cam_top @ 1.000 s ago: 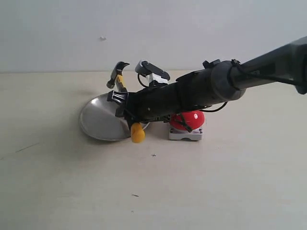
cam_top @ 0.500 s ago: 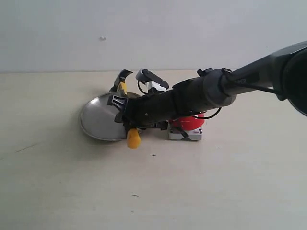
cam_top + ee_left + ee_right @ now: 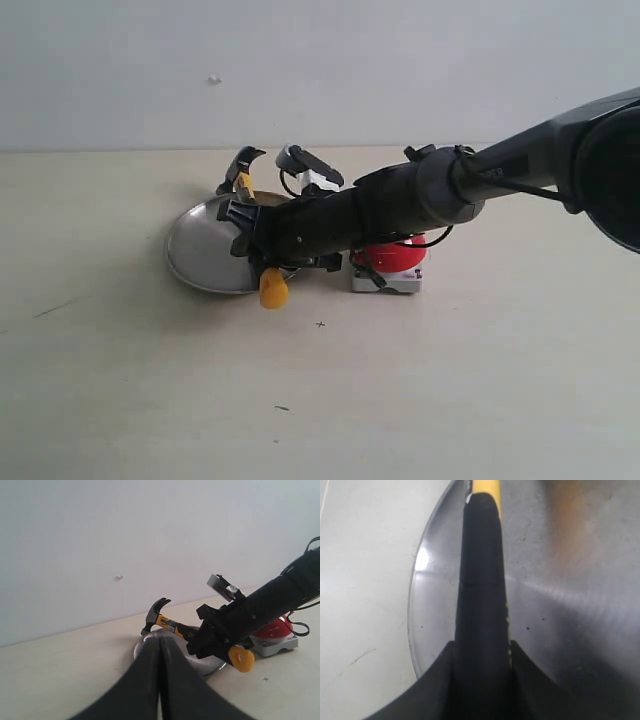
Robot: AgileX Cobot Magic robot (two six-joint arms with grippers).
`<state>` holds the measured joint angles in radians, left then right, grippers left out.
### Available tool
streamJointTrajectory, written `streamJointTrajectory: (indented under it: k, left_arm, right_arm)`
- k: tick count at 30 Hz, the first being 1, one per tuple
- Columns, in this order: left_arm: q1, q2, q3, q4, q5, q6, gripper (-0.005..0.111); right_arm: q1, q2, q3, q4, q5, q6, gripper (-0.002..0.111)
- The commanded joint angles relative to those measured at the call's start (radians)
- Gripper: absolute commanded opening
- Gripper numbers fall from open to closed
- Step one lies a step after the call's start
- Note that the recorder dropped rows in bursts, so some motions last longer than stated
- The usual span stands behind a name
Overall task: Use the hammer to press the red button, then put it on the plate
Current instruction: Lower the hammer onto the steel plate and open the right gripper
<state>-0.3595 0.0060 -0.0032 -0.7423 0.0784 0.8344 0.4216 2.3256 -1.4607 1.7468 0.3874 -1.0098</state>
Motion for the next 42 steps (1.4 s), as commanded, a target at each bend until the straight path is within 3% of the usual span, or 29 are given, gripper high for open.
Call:
streamJointTrajectory:
  k: [1, 8, 22, 28, 33, 37, 39, 42]
  left_arm:
    - [0.001, -0.006, 0.003, -0.001, 0.0, -0.001, 0.0]
    - [0.001, -0.006, 0.003, -0.001, 0.0, -0.001, 0.0]
    - [0.001, -0.006, 0.003, -0.001, 0.001, -0.001, 0.0]
    - [0.001, -0.006, 0.003, -0.001, 0.001, -0.001, 0.0]
    - [0.001, -0.006, 0.003, -0.001, 0.002, -0.001, 0.0]
    - [0.001, -0.006, 0.003, -0.001, 0.002, -0.001, 0.0]
    - [0.001, -0.006, 0.003, -0.001, 0.002, -0.001, 0.0]
    - [0.001, -0.006, 0.003, -0.001, 0.002, -0.001, 0.0]
  right_arm:
    - [0.002, 0.002, -0.012, -0.002, 0.01, -0.014, 0.016]
    - [0.002, 0.002, -0.012, -0.002, 0.052, -0.001, 0.032]
    - [0.002, -0.048, -0.012, -0.312, 0.043, 0.28, 0.04]
    - [0.002, -0.123, -0.012, -0.593, 0.02, 0.516, 0.04]
    - [0.002, -0.19, -0.012, -0.991, 0.011, 0.844, 0.04]
    - [0.002, -0.218, -0.012, -1.138, 0.057, 0.987, 0.04]
    - [0.002, -0.237, -0.012, -1.191, 0.067, 0.984, 0.037]
    - [0.036, -0.337, 0.008, -1.427, 0.06, 1.035, 0.01]
